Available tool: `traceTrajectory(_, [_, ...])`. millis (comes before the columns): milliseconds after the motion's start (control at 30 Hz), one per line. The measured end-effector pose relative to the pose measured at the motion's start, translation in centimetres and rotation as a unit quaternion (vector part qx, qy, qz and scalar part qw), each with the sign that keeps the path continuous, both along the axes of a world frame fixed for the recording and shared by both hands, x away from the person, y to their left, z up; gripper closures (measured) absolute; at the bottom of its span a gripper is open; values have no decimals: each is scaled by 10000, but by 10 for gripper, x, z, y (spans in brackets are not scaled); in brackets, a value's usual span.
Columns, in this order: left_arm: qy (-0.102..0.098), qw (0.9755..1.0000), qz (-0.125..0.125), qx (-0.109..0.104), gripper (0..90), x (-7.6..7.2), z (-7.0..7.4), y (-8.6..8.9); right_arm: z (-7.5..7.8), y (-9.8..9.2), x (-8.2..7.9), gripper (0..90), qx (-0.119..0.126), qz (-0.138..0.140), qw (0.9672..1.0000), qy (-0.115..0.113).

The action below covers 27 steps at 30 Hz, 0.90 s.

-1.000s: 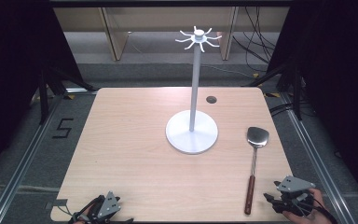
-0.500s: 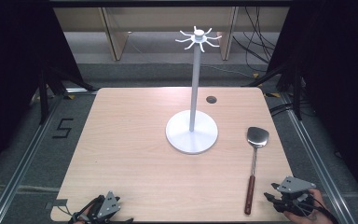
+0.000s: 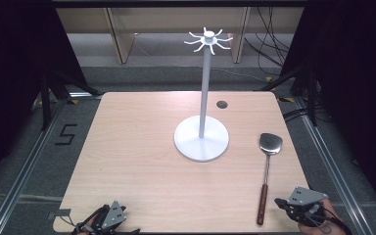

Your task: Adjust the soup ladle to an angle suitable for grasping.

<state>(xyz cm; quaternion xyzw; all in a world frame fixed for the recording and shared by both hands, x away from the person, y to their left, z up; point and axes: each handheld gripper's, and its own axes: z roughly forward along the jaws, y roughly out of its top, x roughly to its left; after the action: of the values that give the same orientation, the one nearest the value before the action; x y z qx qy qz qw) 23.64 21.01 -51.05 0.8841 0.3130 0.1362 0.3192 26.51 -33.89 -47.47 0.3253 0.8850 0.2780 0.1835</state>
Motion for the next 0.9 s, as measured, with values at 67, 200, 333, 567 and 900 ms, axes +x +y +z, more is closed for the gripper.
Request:
traceTrajectory(67, [7, 10000, 2, 0, 156, 0, 0, 0, -2, 1, 2, 900, -57, 117, 9999, 28])
traceTrajectory(200, [-1, 10000, 1, -2, 155, 0, 0, 0, -5, 4, 3, 900, -53, 224, 9997, 125])
traceTrajectory(333, [13, 10000, 14, 6, 155, 0, 0, 0, -10, 8, 5, 900, -78, 324, 9994, 47])
traceTrajectory(567, [6, 10000, 14, 19, 155, 0, -1, 0, -16, 19, 7, 900, -147, 412, 9987, 254])
traceTrajectory(900, [11, 10000, 82, -46, 155, 0, -1, -1, -19, 36, 22, 900, -161, 573, 9980, 191])
